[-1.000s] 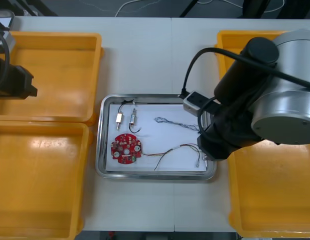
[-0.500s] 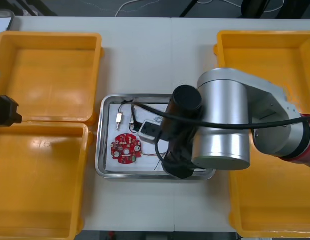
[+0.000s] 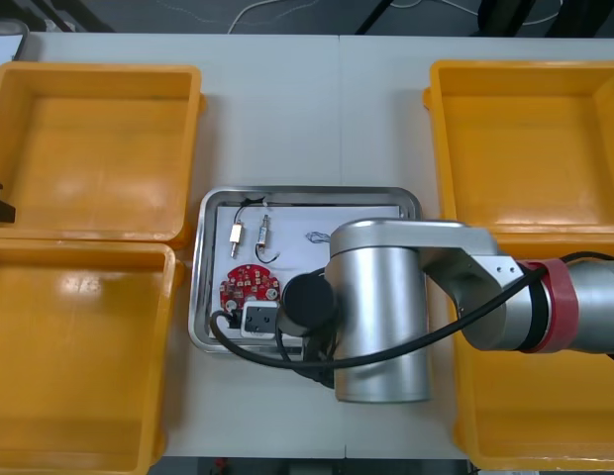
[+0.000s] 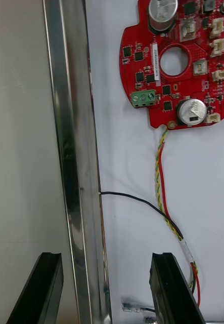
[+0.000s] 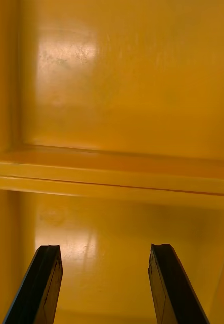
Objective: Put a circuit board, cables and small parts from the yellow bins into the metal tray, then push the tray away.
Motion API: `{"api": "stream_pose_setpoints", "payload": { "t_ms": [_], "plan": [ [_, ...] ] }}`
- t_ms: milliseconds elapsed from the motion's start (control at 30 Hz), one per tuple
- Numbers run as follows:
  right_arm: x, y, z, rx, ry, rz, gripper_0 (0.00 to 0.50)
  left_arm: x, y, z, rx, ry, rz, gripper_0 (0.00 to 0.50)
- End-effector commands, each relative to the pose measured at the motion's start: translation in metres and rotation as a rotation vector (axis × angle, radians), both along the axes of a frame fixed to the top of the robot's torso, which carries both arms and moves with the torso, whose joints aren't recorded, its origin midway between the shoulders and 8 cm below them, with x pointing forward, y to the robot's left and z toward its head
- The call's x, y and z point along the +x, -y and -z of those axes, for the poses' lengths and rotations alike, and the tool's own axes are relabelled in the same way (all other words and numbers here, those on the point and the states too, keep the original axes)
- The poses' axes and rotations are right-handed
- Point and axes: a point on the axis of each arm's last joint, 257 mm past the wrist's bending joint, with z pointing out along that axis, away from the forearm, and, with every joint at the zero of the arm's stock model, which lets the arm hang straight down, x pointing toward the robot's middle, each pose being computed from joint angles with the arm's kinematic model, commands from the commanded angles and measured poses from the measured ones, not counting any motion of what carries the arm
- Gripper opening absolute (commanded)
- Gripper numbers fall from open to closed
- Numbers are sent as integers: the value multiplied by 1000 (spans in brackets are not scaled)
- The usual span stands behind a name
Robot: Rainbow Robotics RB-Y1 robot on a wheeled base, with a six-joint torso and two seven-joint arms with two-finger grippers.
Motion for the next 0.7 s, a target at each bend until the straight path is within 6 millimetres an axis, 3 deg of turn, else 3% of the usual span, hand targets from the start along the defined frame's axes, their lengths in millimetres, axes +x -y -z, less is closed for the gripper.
{"api": "stream_pose_setpoints", "payload": {
  "t_ms": [33,400,667,700],
  "plan": [
    [-6,-23,7,-23,44,-109,500,10,12,-13,12,45,66,500],
    [-7,-35,39,-72,35,-100,500,14,10,-15,23,54,53,500],
    [-5,-38,52,-91,35,-87,500,14,12,-13,33,47,63,500],
    [-5,-38,52,-91,37,-89,474,14,13,-13,32,47,64,500]
  ]
}}
